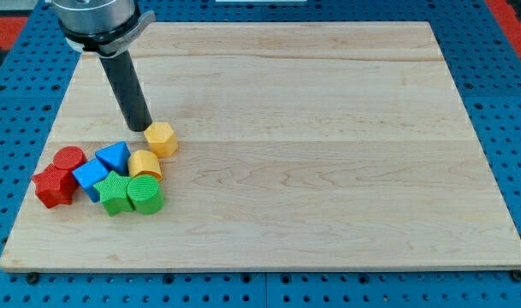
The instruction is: Keep red circle at top right corner of the board
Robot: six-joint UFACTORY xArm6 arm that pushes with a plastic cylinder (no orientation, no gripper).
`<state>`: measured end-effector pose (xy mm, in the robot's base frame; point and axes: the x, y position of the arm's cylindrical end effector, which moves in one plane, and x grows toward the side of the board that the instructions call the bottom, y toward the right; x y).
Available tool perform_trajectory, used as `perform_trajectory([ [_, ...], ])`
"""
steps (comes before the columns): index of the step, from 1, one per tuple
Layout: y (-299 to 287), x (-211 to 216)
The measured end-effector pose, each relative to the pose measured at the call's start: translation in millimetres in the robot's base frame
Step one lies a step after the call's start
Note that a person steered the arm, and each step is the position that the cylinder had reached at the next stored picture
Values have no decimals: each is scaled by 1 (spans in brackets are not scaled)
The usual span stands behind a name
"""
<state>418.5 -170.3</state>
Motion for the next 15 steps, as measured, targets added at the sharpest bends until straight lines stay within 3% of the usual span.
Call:
perform_trajectory([
  [3,-116,17],
  [5,-128,67],
  [8,-127,85],
  [12,5,76],
  [15,43,27],
])
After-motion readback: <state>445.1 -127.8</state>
